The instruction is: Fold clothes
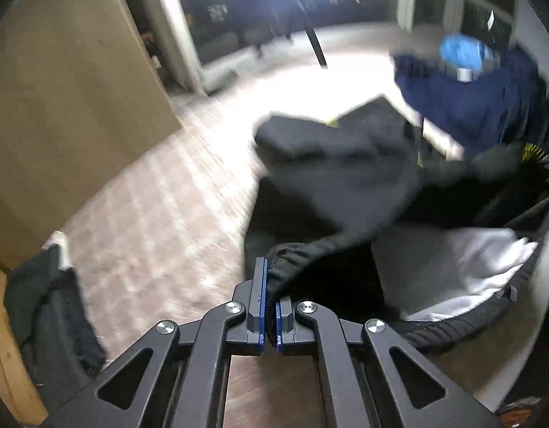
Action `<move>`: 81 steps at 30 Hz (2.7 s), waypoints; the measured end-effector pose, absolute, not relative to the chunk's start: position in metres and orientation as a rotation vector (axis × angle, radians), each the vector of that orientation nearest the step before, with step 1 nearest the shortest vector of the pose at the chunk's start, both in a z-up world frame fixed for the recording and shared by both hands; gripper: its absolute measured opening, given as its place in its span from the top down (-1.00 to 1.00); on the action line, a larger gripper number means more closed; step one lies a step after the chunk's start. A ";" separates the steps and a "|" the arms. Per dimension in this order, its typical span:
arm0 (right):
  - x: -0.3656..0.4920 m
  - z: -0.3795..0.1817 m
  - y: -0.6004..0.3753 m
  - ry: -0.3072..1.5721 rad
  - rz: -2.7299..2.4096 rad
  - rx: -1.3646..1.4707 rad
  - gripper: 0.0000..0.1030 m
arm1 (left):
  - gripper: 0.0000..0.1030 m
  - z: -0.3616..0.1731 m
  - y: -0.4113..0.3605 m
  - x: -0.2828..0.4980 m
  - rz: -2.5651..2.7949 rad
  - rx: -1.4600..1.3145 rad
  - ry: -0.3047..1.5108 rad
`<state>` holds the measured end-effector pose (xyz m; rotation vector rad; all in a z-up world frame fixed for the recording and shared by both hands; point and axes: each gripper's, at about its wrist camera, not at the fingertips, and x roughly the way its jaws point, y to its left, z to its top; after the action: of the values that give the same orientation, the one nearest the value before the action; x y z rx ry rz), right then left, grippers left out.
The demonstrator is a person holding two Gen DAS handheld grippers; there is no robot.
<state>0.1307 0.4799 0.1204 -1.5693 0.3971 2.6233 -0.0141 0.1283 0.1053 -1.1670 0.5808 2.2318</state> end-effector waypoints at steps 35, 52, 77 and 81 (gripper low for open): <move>0.070 0.074 0.458 0.667 2.494 -1.774 0.55 | 0.59 0.089 0.083 0.012 2.217 -1.301 0.604; 0.070 0.042 0.477 1.687 2.585 -1.674 0.88 | 0.34 0.113 0.120 0.047 2.045 -1.226 0.479; 0.057 0.062 0.475 1.621 2.694 -1.696 0.82 | 0.70 0.098 0.236 0.093 1.799 -1.077 0.122; 0.063 0.074 0.474 1.121 2.631 -1.787 0.34 | 0.71 0.100 0.240 0.111 1.824 -1.010 0.182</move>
<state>0.0630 0.4739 0.0741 -1.7866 1.1213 2.6312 0.1110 0.2404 0.1000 -1.0101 0.1819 1.8235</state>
